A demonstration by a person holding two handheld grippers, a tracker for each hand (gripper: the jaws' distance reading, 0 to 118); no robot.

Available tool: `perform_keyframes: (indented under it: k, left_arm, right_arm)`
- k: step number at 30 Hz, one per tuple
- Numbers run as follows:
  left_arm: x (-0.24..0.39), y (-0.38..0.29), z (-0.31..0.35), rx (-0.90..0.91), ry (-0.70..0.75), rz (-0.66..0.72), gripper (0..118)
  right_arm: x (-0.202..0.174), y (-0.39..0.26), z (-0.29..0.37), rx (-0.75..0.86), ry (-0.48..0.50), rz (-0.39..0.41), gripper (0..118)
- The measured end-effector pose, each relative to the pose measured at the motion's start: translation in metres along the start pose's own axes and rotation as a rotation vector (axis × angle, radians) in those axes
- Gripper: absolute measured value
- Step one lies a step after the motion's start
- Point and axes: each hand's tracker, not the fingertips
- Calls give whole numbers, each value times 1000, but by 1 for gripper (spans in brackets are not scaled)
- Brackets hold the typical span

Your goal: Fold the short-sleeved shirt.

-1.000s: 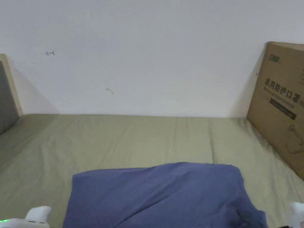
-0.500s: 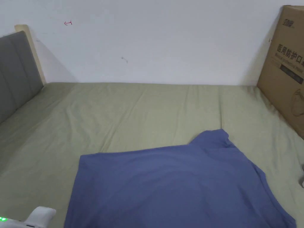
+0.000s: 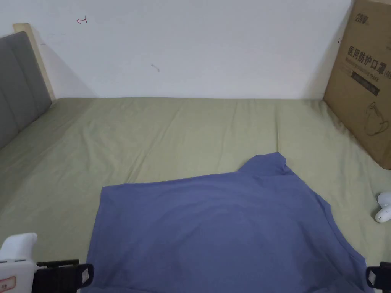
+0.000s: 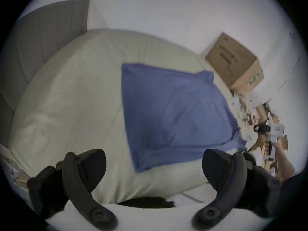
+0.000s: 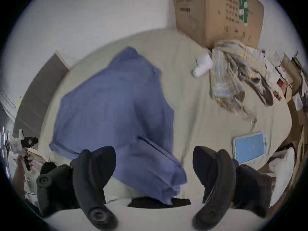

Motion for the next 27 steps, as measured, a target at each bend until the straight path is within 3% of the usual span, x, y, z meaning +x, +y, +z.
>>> perform_keyframes:
  k: [6,8,9,10,11,12,16,24,25,26,27]
  left_arm:
    - [36,24,9,58,1,-6,116]
    - [39,27,-1,33,14,-26,110]
    - [41,30,-4,29,13,-32,93]
    - [43,34,-9,24,10,-36,68]
    - [41,36,-16,19,0,-39,34]
    - [39,40,-23,11,-7,-43,1]
    - [21,74,-60,-14,55,-67,1]
    - [-47,192,-177,-36,188,-33,7]
    - [-57,201,-195,-62,213,-12,16]
    - [-66,207,-212,-80,243,7,41]
    - [-67,207,-224,-104,258,26,91]
  right_arm:
    - [-47,25,0,40,36,72,100]
    - [-59,32,-7,68,78,75,98]
    - [-64,36,-11,82,93,92,91]
    - [-70,41,-16,101,96,119,76]
    - [-75,46,-21,121,85,140,47]
    - [-78,50,-26,128,72,141,2]
    - [-88,79,-47,84,150,80,1]
    - [-92,118,-79,73,124,115,1]
    - [-90,121,-85,62,124,102,1]
    - [-87,123,-91,48,126,86,1]
    - [-85,125,-97,38,124,76,1]
